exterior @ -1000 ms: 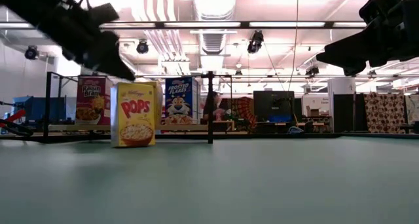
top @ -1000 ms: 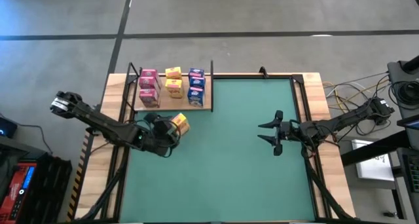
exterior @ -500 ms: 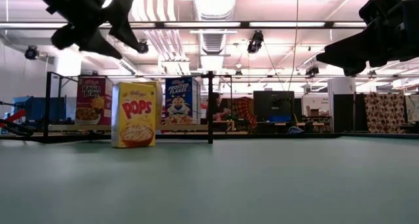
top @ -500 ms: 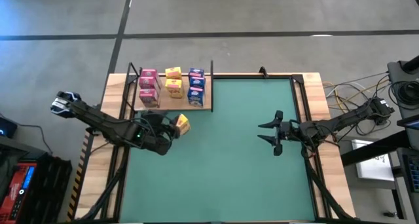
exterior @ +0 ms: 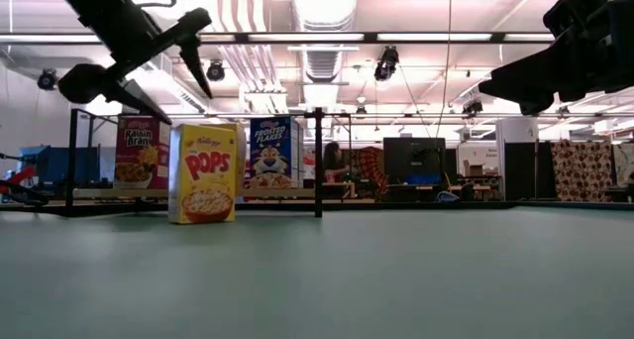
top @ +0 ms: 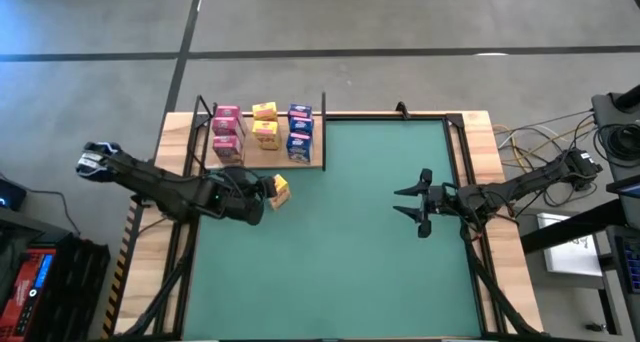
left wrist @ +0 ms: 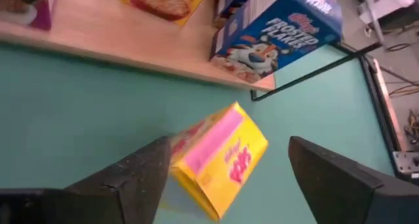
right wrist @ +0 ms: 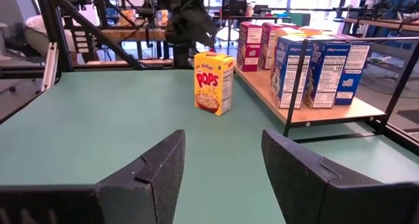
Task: Stack cereal on shelf
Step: Put the yellow cereal box on the shelf aligned with the yellow cereal boxes
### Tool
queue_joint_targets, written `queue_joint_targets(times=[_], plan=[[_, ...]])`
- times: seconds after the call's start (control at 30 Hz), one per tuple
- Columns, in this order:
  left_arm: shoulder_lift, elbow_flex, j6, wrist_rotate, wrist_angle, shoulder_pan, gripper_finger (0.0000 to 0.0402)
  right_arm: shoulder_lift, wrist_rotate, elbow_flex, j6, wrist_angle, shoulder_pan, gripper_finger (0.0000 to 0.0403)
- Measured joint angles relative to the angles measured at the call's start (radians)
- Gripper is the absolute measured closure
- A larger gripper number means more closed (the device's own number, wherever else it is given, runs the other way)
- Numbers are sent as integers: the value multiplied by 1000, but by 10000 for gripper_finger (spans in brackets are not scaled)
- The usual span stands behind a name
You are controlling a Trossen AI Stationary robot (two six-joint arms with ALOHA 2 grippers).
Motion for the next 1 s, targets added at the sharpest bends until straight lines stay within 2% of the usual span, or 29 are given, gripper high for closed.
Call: queue_joint_targets(times=[0.17, 0.33, 0.47, 0.6, 0.83, 1.0], plan=[[4, 53, -15, 55, -25, 43, 73, 0, 0, 0, 0, 0, 0, 211], [48, 177, -53, 154, -157, 109, 50, 0, 0, 0, 0, -1, 0, 211], [103, 256, -91, 287, -230, 180, 45, 0, 0, 0, 0, -1, 0, 211], [147, 300, -66, 314, -239, 219, 45, 0, 0, 0, 0, -1, 0, 211], [227, 366, -202, 512, -307, 298, 45, 0, 0, 0, 0, -1, 0, 211], [282, 395, -232, 549, -325, 338, 45, 0, 0, 0, 0, -1, 0, 211]])
